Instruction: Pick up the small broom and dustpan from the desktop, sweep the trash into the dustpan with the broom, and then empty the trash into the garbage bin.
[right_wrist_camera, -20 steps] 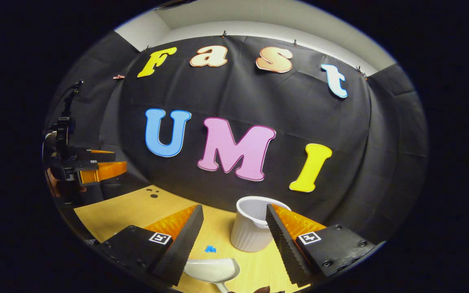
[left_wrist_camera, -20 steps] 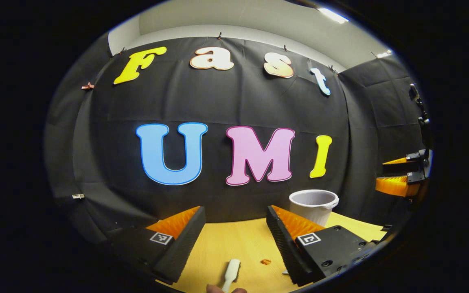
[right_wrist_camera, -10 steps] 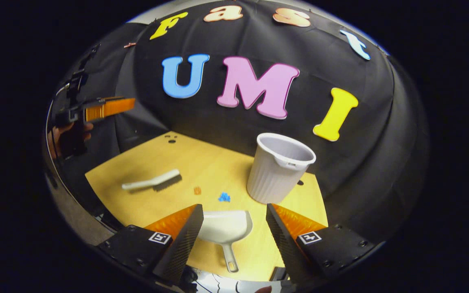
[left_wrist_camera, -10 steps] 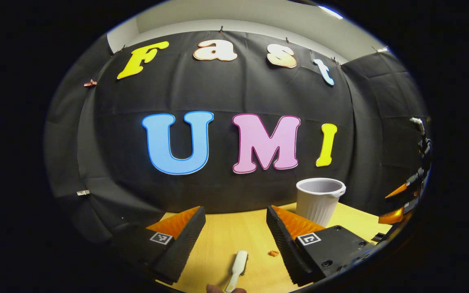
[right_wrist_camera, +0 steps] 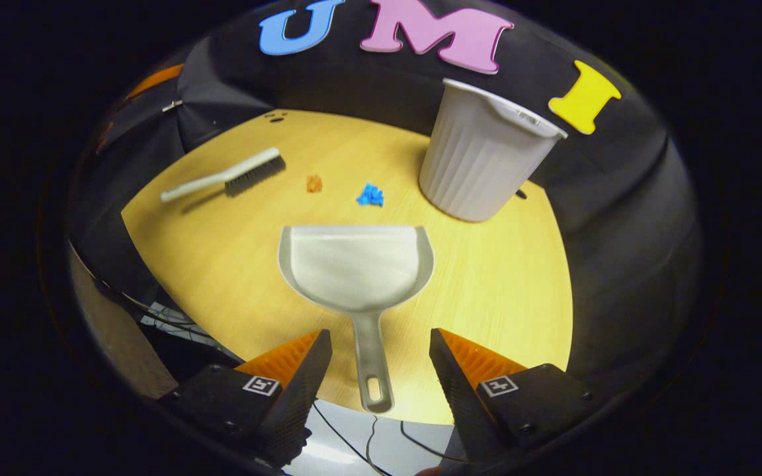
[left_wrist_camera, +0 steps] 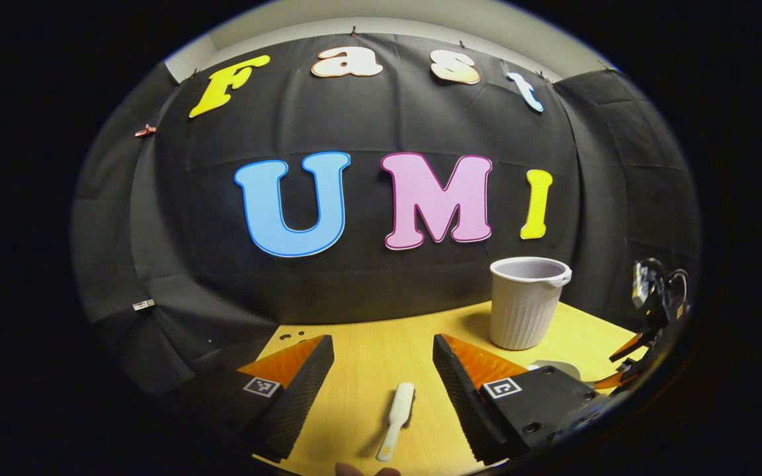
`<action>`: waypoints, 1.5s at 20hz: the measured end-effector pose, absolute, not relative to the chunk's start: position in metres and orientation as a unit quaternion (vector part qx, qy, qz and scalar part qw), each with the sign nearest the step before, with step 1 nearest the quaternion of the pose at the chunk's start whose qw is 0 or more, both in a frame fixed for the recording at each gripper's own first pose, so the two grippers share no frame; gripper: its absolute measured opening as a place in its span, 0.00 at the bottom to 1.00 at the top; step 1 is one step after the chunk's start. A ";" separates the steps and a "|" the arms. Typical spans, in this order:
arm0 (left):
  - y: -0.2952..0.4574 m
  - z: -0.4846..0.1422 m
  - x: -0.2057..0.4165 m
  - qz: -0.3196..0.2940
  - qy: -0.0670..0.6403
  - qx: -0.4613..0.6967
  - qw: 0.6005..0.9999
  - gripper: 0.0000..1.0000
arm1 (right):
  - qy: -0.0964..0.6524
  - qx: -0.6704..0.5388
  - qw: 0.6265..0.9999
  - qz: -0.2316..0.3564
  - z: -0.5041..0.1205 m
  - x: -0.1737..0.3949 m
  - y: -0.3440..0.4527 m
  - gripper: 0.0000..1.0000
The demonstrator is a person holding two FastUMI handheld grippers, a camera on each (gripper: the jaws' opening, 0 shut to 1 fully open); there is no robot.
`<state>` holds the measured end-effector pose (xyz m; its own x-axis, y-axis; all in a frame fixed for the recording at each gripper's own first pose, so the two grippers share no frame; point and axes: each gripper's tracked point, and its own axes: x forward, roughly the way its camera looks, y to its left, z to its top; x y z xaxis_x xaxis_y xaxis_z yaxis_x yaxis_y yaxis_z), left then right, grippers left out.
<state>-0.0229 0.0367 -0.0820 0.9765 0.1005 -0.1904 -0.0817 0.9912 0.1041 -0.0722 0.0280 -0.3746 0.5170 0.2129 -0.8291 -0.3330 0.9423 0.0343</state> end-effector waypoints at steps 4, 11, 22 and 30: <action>0.045 -0.092 -0.026 0.062 0.113 0.051 0.990 0.95 | 0.500 -0.065 0.848 0.164 -0.419 -0.063 0.040 0.92; 0.053 -0.100 -0.021 0.088 0.130 0.060 0.986 0.94 | 0.536 -0.049 0.826 0.167 -0.457 -0.043 0.055 0.87; 0.042 -0.147 -0.001 0.098 0.189 0.066 0.975 0.93 | 0.539 -0.020 0.817 0.204 -0.457 -0.035 0.068 0.41; 0.032 -0.274 -0.006 0.015 0.395 0.098 0.913 0.97 | 0.491 0.004 0.846 0.207 -0.415 -0.037 0.048 0.37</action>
